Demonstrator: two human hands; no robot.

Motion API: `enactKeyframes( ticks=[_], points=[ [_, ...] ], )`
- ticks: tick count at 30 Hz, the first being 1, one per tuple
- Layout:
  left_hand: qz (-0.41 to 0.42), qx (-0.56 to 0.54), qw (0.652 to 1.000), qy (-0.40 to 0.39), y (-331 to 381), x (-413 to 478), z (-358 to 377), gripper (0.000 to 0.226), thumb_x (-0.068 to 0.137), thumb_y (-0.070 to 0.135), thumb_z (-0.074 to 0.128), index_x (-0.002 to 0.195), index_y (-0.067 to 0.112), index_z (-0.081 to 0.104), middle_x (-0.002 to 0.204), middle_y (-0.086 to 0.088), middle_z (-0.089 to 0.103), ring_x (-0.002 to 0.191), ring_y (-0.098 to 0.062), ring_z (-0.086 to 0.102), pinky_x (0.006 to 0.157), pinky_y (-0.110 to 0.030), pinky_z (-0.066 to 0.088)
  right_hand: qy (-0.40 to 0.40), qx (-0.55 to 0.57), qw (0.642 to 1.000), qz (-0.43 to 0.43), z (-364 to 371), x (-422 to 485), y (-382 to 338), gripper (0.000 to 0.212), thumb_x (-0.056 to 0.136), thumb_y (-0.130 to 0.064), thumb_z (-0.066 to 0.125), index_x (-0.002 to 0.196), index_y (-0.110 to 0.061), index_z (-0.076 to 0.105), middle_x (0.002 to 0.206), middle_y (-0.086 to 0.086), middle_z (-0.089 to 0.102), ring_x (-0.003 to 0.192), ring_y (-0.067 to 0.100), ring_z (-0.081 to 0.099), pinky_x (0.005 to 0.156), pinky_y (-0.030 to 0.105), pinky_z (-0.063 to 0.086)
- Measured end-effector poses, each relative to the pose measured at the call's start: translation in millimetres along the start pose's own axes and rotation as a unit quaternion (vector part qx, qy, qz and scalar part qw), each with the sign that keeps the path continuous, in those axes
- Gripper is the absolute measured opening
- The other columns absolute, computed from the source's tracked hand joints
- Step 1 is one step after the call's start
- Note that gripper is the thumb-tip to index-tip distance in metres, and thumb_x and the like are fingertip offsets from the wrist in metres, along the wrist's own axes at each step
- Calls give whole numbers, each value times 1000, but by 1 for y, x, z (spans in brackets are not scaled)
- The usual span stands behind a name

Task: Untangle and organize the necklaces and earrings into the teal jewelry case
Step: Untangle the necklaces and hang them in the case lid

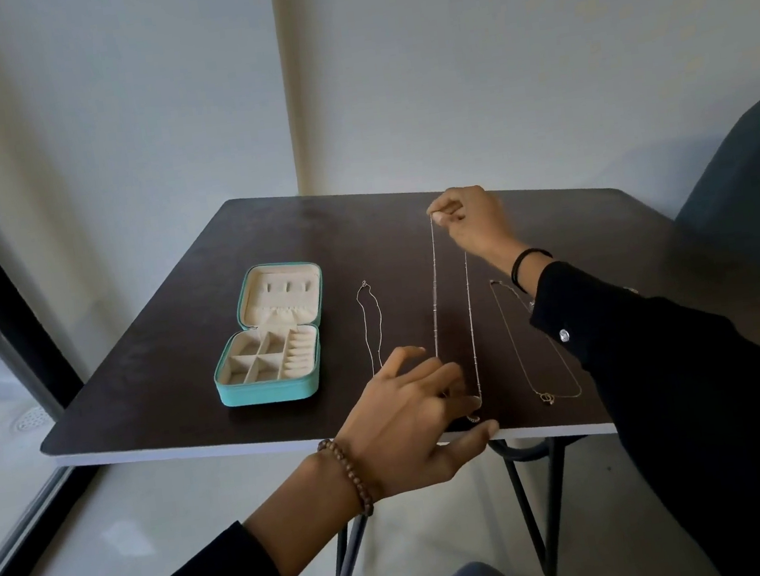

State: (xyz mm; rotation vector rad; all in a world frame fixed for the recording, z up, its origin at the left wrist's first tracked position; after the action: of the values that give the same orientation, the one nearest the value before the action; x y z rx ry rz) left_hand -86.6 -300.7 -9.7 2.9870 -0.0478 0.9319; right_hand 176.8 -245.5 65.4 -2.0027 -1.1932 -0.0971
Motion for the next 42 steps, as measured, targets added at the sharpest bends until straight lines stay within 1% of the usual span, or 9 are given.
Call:
enactKeyframes(
  ticks=[2,8,10,12,15,23,30,34,42],
  points=[
    [-15,-17,1000,-1,-1,0,2,40,97,53,48,105,27,77,93,11,62,86,-9,58,101,-38,40,-8,-21,1000,2,8,0,5,14,98,-8,66,106,-9,77,99,0,72,88,7,61,66,3,42],
    [-52,-46,998,-4,-2,1,4,40,95,58,47,108,33,76,93,13,60,87,-6,56,100,-38,39,-14,-58,998,-1,29,-3,26,14,96,-5,68,104,-7,79,87,-8,63,69,-5,54,81,15,46],
    [-51,-49,997,-12,-2,2,6,41,95,58,47,109,33,76,93,13,59,88,-6,56,100,-38,39,-24,-61,998,9,36,-2,33,13,93,-5,71,102,-8,80,92,-2,70,73,-2,60,84,17,50],
    [-53,-56,997,-17,-2,3,6,41,95,59,47,110,33,75,94,13,60,89,-6,56,100,-38,38,-31,-58,998,23,43,0,38,9,91,-6,74,98,-10,79,91,3,74,83,10,68,88,28,58],
    [-61,-69,995,-28,-4,5,6,41,95,60,46,110,35,75,95,14,59,90,-4,54,102,-38,36,-45,-54,997,35,49,-1,43,5,89,-10,76,93,-13,78,86,-1,73,89,16,71,90,37,60],
    [-73,-75,993,-45,-6,9,9,43,95,60,44,111,34,74,99,16,60,95,-3,53,104,-38,35,-48,-50,997,27,52,1,48,6,88,-14,79,92,-18,81,82,-5,73,86,10,70,88,33,60],
    [-85,-70,993,-38,-5,12,7,42,95,60,42,110,31,69,96,16,62,92,-5,56,104,-36,35,-51,-71,996,32,54,1,49,11,93,-17,74,103,-16,78,89,-5,70,92,13,69,93,37,58],
    [-91,-72,992,-40,-3,11,3,43,93,61,44,114,32,67,98,18,63,93,-3,57,104,-36,34,-41,-69,997,20,49,-6,41,8,94,-18,71,100,-17,76,96,-2,73,94,15,69,90,38,58],
    [-101,-52,993,-24,8,4,-14,42,92,61,44,110,32,69,99,17,66,95,-3,58,105,-36,35,-51,-55,997,-3,27,-40,9,8,96,-19,70,103,-18,75,100,-4,71,91,11,65,82,24,52]
  ],
)
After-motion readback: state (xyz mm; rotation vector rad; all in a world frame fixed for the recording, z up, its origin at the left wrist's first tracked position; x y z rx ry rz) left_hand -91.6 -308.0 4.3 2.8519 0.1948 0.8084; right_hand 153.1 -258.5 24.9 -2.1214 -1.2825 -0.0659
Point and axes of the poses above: each hand's wrist, its own x-axis towards the middle knuckle, its own z-axis out of the palm, y = z × x, the point moved 2 cm from there along x, towards the middle knuckle
